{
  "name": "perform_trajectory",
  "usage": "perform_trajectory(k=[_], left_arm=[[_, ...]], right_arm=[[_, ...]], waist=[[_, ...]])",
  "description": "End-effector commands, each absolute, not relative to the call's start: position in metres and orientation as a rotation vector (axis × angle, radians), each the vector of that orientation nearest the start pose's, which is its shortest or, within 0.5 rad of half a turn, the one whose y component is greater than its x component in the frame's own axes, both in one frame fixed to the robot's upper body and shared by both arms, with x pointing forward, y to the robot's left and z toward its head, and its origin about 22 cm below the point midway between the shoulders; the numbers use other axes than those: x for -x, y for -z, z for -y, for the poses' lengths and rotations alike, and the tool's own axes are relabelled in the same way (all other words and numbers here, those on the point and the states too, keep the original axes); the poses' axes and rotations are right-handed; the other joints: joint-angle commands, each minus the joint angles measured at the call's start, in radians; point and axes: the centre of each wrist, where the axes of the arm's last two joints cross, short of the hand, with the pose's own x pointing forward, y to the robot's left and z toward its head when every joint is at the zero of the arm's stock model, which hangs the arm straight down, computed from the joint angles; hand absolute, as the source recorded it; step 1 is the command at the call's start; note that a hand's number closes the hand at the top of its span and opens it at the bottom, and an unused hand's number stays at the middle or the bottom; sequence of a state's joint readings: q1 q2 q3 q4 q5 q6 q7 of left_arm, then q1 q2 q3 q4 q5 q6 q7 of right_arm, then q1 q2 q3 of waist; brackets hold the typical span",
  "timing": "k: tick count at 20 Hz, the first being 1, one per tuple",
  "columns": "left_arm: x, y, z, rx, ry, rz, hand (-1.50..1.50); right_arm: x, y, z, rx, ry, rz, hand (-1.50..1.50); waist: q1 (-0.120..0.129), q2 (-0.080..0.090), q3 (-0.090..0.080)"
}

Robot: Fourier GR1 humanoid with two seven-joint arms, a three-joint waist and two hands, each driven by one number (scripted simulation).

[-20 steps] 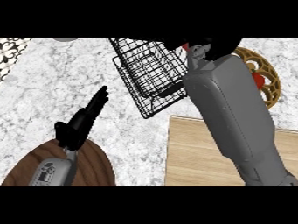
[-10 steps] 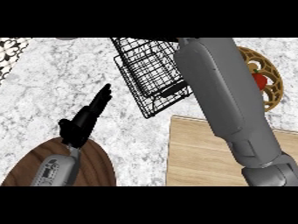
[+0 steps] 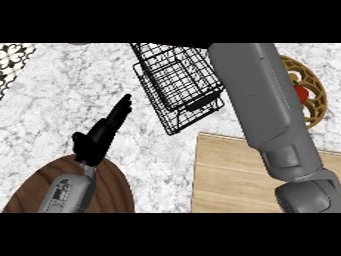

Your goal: Pick the sweet potato from the tray and place it in the tiered basket

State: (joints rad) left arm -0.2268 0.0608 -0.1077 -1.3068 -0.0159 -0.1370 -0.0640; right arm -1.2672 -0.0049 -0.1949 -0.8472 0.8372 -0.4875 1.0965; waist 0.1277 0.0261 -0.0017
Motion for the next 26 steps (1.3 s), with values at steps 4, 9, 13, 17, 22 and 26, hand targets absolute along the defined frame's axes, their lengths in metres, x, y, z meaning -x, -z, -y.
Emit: perform_trajectory(k=[4, 9, 13, 17, 22, 26], left_arm=[[-0.285, 0.019, -0.217, 0.141, 0.304, 1.514, 0.00], [-0.284, 0.020, -0.226, 0.068, 0.261, 1.528, 0.00], [-0.277, 0.026, -0.242, 0.042, 0.223, 1.505, 0.00], [-0.263, 0.037, -0.254, 0.024, 0.180, 1.480, 0.00], [-0.264, 0.032, -0.262, 0.000, 0.149, 1.482, 0.00], [-0.255, 0.040, -0.261, 0.014, 0.136, 1.461, 0.00]], right_arm=[[-0.441, -0.252, 0.054, 0.758, 0.470, 1.204, -1.50], [-0.447, -0.244, 0.052, 0.948, 0.546, 1.243, -1.50], [-0.448, -0.244, 0.067, 1.051, 0.624, 1.290, -1.50], [-0.437, -0.257, 0.077, 1.032, 0.731, 1.394, -1.50], [-0.425, -0.258, 0.099, 1.060, 0.792, 1.407, -1.50], [-0.413, -0.240, 0.110, 1.095, 0.731, 1.376, -1.50]], waist=[[-0.025, -0.013, -0.003], [-0.109, -0.033, -0.005], [-0.160, -0.053, -0.004], [-0.193, -0.070, -0.001], [-0.220, -0.084, 0.000], [-0.224, -0.095, 0.000]])
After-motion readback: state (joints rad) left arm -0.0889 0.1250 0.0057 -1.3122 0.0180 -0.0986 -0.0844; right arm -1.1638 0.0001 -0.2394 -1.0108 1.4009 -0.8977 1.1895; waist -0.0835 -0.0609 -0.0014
